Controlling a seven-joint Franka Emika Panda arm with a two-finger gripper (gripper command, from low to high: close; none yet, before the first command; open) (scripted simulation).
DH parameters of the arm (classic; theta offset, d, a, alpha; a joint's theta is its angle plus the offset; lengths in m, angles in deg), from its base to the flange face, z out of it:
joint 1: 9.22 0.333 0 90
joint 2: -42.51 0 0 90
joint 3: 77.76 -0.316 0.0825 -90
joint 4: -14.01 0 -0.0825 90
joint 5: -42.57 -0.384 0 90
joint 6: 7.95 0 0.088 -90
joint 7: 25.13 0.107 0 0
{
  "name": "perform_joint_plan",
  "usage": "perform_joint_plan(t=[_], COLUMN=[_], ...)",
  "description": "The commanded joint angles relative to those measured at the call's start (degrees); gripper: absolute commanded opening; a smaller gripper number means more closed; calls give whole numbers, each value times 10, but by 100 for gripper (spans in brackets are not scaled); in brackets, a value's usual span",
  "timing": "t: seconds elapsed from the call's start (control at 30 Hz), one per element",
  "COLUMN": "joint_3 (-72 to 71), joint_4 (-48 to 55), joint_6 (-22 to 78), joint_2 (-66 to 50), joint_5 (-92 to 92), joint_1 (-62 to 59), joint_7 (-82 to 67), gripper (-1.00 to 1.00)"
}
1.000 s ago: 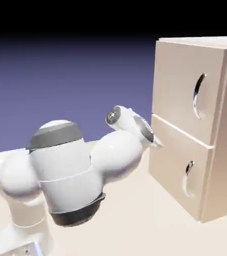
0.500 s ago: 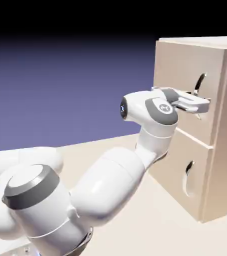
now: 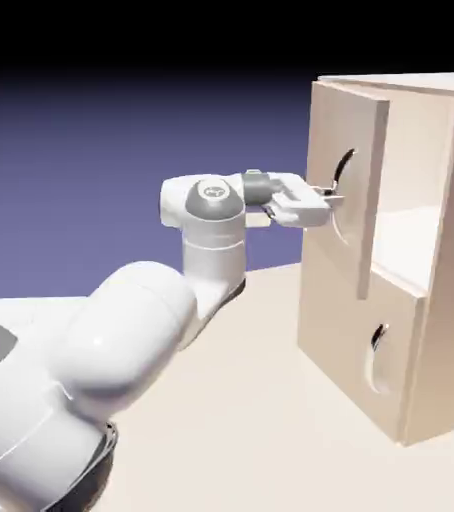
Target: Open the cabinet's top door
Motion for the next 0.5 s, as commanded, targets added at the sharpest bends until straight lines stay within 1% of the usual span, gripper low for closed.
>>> perform_joint_plan(t=[0.0, 0.23, 0.47], joint_3=[-14, -114, -201], joint_4=[-11, -58, -55], joint_6=[24, 199, 373], joint_2=[4, 47, 134], joint_5=[-11, -108, -236], joint_1=[1, 36, 114], joint_7=[7, 62, 137], gripper=[-100, -100, -100])
